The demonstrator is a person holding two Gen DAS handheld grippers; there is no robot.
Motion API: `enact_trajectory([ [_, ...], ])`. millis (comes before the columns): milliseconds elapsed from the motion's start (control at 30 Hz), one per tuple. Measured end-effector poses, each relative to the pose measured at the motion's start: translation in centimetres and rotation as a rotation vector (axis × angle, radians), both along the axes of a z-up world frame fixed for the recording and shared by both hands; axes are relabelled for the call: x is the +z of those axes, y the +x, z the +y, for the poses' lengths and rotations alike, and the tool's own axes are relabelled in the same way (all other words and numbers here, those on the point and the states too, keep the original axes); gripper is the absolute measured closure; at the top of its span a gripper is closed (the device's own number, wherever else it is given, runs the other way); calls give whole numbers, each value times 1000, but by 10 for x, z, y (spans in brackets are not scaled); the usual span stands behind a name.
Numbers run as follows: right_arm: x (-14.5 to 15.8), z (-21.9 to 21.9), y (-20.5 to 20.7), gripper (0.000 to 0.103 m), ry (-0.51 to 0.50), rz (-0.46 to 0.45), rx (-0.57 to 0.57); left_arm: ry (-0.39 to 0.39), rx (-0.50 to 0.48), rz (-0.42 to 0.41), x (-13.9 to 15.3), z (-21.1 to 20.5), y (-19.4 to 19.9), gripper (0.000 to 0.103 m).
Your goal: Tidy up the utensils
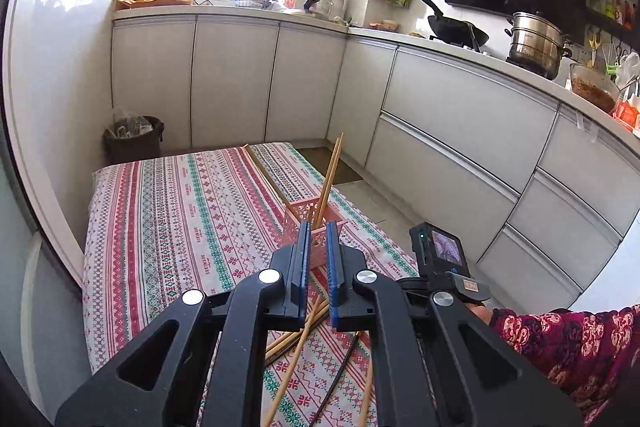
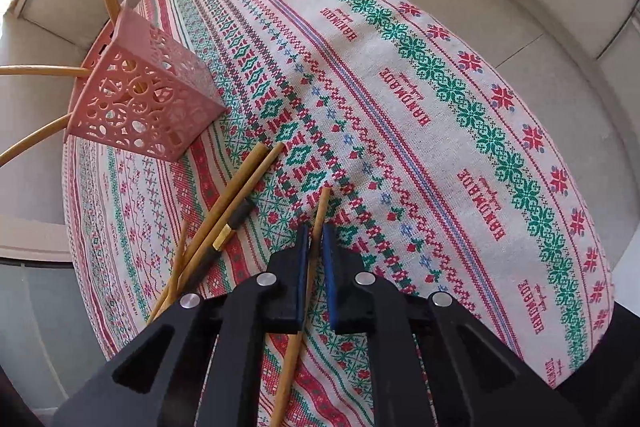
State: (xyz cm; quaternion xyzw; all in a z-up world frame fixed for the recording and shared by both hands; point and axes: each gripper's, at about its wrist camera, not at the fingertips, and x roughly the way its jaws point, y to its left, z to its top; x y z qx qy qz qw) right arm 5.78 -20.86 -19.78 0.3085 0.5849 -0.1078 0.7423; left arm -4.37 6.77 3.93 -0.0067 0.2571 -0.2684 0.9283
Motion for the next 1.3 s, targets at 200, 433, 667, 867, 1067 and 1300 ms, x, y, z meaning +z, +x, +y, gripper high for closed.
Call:
enact_trajectory([
  [200, 24, -5, -33, 97, 16, -91, 40, 5, -17, 134, -24, 0, 20, 95],
  [433, 33, -22, -36, 97, 11, -9, 96, 142, -80, 537, -117, -35, 71, 68],
  [667, 9, -31, -25, 97, -36, 100, 127, 266, -165, 625, -151, -89, 82, 65],
  [867, 9, -18, -25, 97, -127, 86, 200, 369, -176, 680, -174, -113, 97, 65],
  [1067, 11, -11, -30, 96, -152, 35, 221, 449, -130, 728, -197, -118, 107, 65],
  [1300, 3, -33, -47, 97, 59, -62, 169, 463, -76, 638, -205, -120, 107, 95],
])
